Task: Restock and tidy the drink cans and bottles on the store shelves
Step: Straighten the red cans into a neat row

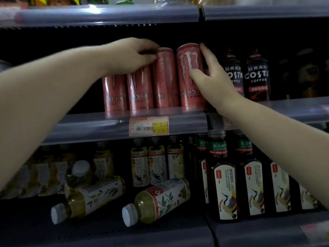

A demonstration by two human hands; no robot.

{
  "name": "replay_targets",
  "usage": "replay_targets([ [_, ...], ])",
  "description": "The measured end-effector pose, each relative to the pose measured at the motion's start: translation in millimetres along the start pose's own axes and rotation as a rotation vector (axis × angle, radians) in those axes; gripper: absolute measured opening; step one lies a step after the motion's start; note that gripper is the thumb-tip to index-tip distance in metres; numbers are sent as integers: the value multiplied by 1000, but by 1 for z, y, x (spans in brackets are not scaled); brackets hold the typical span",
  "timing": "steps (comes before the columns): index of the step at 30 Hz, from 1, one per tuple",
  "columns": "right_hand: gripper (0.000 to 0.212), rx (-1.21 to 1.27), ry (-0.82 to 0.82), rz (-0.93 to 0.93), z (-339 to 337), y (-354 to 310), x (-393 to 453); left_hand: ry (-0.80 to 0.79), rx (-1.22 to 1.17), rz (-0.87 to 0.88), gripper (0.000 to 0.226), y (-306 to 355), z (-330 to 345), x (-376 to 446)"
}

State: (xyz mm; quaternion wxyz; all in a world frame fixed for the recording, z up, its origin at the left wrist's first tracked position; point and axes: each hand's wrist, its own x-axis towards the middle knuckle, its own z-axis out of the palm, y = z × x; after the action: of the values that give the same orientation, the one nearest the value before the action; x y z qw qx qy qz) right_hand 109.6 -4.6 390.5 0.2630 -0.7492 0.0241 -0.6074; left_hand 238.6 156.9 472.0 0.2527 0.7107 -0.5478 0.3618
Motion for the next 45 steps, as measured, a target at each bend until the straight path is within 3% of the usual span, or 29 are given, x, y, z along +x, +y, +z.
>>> replay_targets([
  [3,68,28,-16,-14,-1,1,1,-41,76,64,28,0,-9,2],
  [13,70,113,-62,1,-2,8,4,229,-16,-5,44,7,20,10],
  [19,72,32,-72,-52,-2,10,0,75,-56,25,31,2,9,8],
  [28,72,-62,-56,-100,-1,5,-5,201,52,127,40,1,16,1],
  [33,70,-169,-14,-125,0,0,-10,199,229,131,52,1,22,-11],
  [40,65,-328,102,-282,0,-19,-32,450,115,197,45,25,18,-61],
  [45,45,-231,235,-510,-3,-35,-74,580,-22,345,23,37,21,-122],
])
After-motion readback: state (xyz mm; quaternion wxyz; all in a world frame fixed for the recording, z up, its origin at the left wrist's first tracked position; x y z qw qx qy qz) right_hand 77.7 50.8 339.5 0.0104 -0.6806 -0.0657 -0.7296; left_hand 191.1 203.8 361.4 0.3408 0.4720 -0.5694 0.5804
